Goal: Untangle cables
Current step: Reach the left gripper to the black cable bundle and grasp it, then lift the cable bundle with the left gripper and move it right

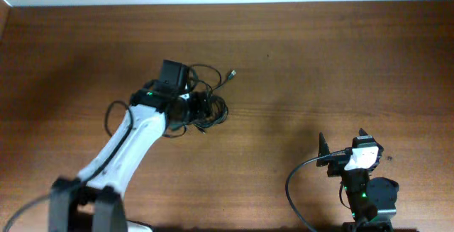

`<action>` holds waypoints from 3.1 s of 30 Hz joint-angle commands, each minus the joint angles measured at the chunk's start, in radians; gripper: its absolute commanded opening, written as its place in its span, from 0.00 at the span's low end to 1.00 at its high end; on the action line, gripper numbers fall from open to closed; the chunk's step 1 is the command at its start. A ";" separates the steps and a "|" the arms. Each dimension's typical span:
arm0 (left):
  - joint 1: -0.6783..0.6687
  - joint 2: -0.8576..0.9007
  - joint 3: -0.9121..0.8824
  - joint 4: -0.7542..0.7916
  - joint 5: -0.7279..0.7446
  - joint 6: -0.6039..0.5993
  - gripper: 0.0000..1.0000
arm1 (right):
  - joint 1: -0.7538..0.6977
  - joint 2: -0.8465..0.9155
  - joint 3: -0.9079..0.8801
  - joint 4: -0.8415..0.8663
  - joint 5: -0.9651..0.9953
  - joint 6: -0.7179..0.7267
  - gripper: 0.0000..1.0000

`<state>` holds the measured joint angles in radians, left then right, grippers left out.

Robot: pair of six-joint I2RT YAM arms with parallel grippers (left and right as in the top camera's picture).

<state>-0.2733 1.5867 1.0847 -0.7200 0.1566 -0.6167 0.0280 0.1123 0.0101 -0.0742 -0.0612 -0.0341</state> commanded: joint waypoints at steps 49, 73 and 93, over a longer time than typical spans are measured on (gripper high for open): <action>-0.449 0.082 0.009 -0.229 -0.297 -1.273 0.09 | 0.005 -0.004 -0.001 -0.005 -0.013 0.000 0.98; -0.404 0.265 -0.054 0.008 -0.393 -0.465 0.18 | 0.005 -0.004 -0.001 -0.005 -0.013 0.000 0.98; -0.394 -0.044 0.010 -0.121 -0.205 -0.952 0.00 | 0.005 -0.004 -0.001 -0.005 -0.013 0.000 0.98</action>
<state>-0.6727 1.5616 1.0775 -0.8440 -0.0650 -1.5650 0.0280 0.1123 0.0101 -0.0738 -0.0612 -0.0345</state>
